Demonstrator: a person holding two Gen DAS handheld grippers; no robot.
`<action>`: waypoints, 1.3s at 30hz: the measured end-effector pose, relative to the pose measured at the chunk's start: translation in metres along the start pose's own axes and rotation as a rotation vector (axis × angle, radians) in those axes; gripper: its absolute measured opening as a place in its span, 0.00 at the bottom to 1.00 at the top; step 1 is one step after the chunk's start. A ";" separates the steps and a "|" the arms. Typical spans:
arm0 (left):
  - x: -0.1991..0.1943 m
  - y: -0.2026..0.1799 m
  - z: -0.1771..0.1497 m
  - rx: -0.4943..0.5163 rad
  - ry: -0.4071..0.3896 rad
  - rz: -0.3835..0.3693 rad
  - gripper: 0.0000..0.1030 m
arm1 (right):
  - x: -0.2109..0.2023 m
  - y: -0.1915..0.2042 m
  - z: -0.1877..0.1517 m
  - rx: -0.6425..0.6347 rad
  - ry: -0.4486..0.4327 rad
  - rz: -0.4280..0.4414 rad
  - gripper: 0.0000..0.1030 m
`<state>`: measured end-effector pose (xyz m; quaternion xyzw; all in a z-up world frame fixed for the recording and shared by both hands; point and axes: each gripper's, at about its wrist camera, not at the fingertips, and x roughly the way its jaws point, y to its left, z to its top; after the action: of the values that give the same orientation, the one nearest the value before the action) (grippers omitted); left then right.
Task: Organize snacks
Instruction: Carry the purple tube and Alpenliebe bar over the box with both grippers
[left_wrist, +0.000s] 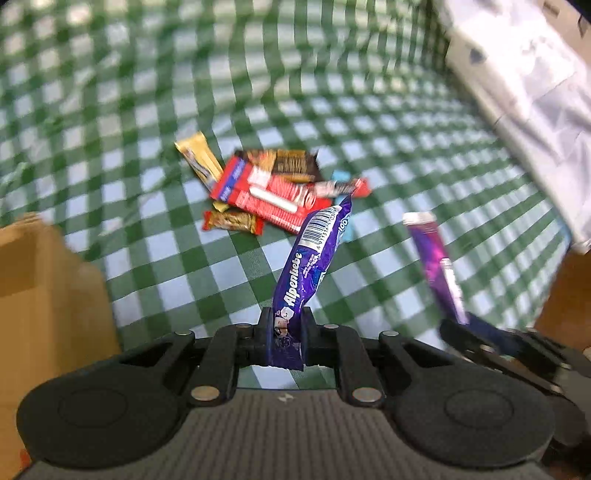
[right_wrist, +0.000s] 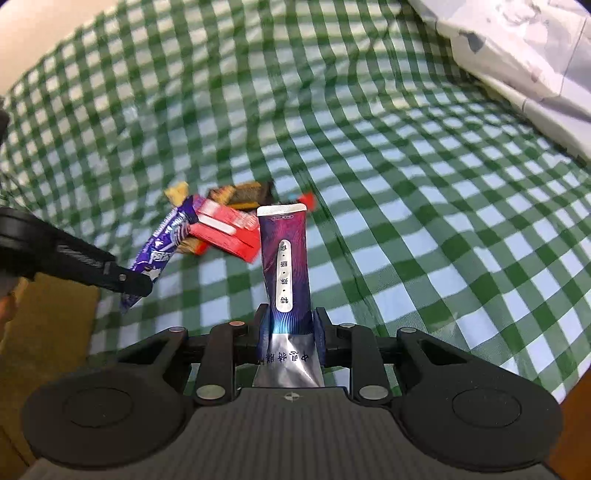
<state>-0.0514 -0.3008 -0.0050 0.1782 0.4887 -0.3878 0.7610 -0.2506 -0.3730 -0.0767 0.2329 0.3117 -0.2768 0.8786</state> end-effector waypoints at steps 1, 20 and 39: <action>-0.018 -0.002 -0.003 -0.003 -0.025 -0.005 0.15 | -0.009 0.003 0.001 -0.003 -0.012 0.006 0.25; -0.274 0.106 -0.205 -0.258 -0.288 0.114 0.15 | -0.187 0.174 -0.057 -0.253 -0.103 0.348 0.25; -0.310 0.138 -0.264 -0.381 -0.336 0.137 0.15 | -0.226 0.229 -0.089 -0.383 -0.078 0.386 0.25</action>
<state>-0.1740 0.0875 0.1322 -0.0026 0.4066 -0.2606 0.8756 -0.2906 -0.0746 0.0687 0.1068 0.2744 -0.0490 0.9544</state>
